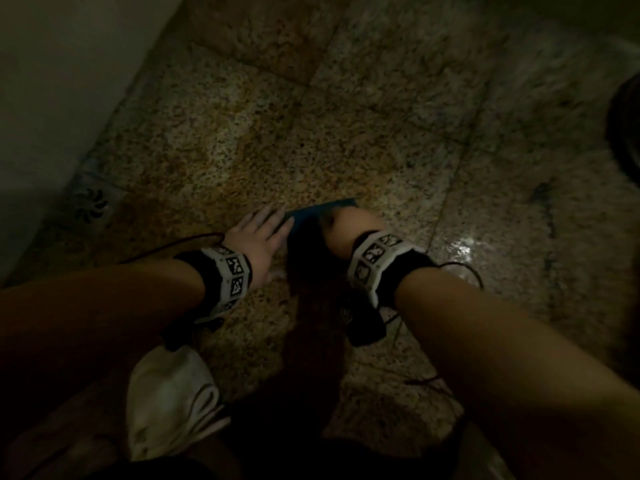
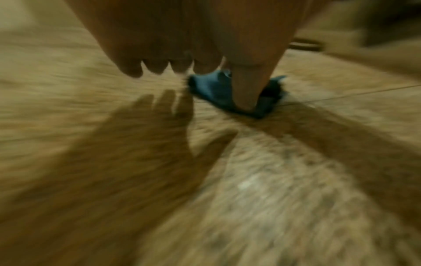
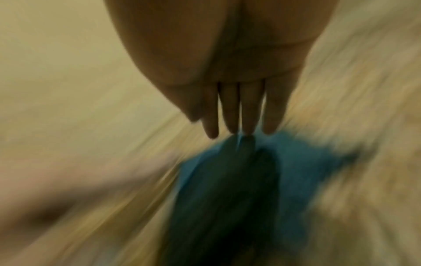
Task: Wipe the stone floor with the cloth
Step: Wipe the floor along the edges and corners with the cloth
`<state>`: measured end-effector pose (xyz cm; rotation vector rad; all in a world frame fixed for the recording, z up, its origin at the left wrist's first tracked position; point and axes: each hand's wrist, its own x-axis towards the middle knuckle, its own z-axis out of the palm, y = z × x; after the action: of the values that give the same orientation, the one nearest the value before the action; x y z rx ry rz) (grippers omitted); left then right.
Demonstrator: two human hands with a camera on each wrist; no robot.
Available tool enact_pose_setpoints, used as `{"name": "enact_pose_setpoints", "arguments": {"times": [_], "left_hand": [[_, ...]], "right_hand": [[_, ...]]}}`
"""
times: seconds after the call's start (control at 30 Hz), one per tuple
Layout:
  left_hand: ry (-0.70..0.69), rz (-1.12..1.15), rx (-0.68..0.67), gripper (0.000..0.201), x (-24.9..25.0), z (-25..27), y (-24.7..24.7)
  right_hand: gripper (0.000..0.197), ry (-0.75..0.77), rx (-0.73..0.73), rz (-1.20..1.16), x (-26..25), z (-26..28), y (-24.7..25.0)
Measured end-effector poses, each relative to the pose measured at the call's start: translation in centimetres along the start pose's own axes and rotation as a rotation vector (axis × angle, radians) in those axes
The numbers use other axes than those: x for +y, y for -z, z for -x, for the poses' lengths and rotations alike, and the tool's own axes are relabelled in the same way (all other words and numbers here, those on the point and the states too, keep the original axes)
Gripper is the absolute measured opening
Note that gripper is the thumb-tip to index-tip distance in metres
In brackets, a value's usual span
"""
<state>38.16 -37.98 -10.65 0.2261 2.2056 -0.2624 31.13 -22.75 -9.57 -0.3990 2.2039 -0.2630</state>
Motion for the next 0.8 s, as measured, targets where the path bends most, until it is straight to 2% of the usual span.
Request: {"name": "enact_pose_setpoints", "arguments": {"times": [0.07,0.1,0.23,0.33,0.43,0.6,0.8], "left_hand": [[-0.057,-0.023,0.063,0.089,1.7,-0.7,0.6],[-0.088,-0.03,0.088,0.089,2.6,-1.2,0.9],[-0.155,-0.007,0.086,0.086,6.3,-3.5,2.2],[-0.137,0.016,0.092,0.084,7.4,-4.6,1.9],[-0.152,-0.005,0.139,0.074,6.9,-5.1,1.2],[-0.23,-0.053,0.192,0.057,4.9,-7.0,2.7],[-0.282,-0.17,0.247,0.054,2.8,-9.5,5.5]], "right_hand": [[0.039,-0.048,0.238,-0.03,3.7,0.1,1.8],[0.042,-0.095,0.281,0.006,5.8,-0.1,2.2],[0.058,-0.291,0.101,0.061,12.3,-0.3,0.8],[0.072,-0.283,0.08,0.071,13.1,-0.7,-1.3],[0.083,-0.339,0.06,0.006,12.8,-1.6,-1.7],[0.072,-0.34,0.053,-0.005,12.6,-1.4,-1.8],[0.07,-0.32,0.05,0.01,12.0,-0.8,-1.2]]}}
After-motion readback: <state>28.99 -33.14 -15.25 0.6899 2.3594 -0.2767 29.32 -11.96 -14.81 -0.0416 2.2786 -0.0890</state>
